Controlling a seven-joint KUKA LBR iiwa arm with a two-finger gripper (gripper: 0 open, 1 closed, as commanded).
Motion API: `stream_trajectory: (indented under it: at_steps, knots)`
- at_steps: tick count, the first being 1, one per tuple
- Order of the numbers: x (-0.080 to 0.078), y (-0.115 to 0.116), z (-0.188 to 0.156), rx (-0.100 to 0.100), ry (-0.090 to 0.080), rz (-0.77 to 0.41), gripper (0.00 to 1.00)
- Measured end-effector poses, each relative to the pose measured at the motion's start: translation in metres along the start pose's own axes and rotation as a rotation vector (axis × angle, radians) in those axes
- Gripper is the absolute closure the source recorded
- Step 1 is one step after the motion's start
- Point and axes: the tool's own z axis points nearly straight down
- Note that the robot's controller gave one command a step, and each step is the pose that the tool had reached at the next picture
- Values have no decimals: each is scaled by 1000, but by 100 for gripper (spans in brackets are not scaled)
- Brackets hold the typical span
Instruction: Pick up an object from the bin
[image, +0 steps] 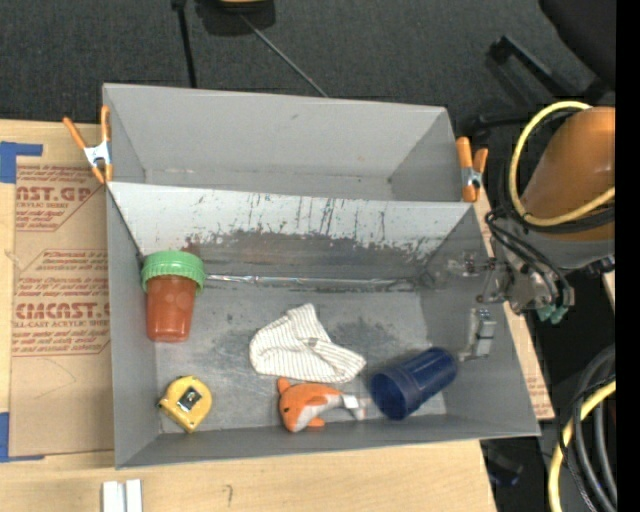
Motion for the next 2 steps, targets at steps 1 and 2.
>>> stream_trajectory:
  at_steps: [1, 2]
  knots:
    - [-2, 1, -5, 2, -8, -2, 0]
    - [-7, 24, 45, 2, -15, 17, 0]
